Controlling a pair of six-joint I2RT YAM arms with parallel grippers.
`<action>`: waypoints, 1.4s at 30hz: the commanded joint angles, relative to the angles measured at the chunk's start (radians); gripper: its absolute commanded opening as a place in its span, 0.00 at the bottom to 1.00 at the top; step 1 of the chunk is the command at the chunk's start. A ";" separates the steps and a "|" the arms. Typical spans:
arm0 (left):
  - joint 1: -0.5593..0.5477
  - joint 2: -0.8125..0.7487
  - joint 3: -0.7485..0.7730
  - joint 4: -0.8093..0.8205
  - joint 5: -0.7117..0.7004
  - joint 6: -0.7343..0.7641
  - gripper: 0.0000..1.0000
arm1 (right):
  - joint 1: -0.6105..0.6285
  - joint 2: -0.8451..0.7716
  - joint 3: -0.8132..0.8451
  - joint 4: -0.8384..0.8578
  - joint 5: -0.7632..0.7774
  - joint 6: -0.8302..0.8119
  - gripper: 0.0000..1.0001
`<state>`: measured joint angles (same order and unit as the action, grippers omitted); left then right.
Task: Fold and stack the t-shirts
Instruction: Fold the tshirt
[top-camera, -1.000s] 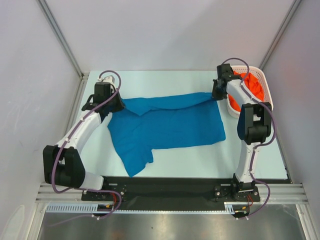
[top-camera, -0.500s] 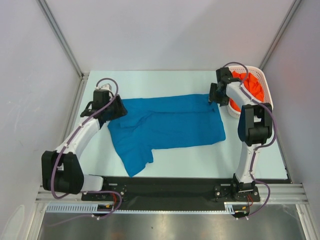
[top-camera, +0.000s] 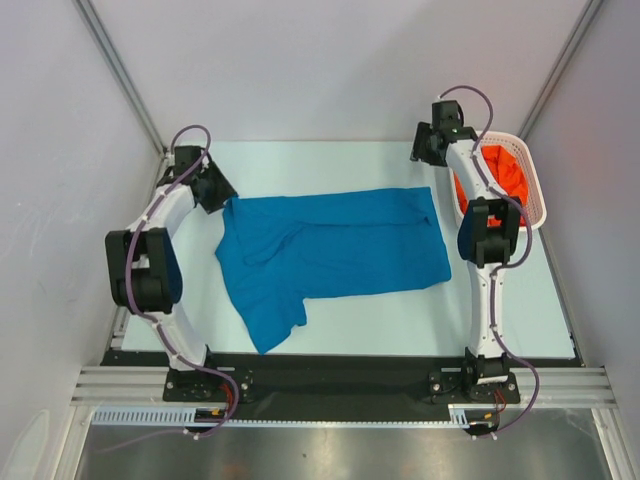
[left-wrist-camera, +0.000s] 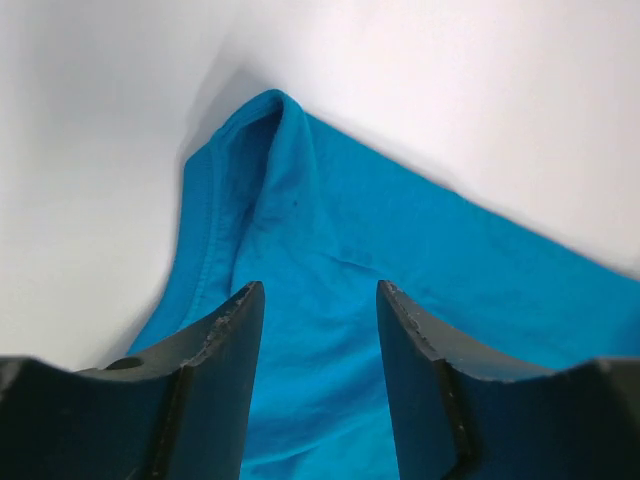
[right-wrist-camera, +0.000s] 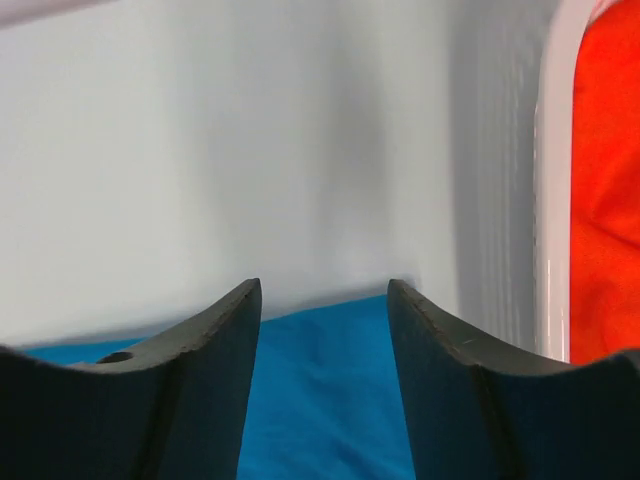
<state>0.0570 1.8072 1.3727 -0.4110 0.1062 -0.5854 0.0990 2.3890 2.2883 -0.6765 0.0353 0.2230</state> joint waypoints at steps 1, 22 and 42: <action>0.026 0.047 0.091 -0.040 0.048 -0.063 0.54 | -0.035 0.055 0.063 -0.066 -0.014 -0.017 0.52; 0.070 0.270 0.189 0.017 0.089 -0.218 0.61 | 0.008 -0.085 -0.121 -0.048 -0.052 -0.016 0.54; 0.119 0.423 0.301 0.061 0.121 -0.323 0.60 | -0.007 -0.064 -0.116 -0.049 -0.045 -0.022 0.55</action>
<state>0.1730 2.2147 1.6398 -0.3561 0.2039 -0.8867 0.0937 2.3608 2.1399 -0.7288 -0.0116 0.2089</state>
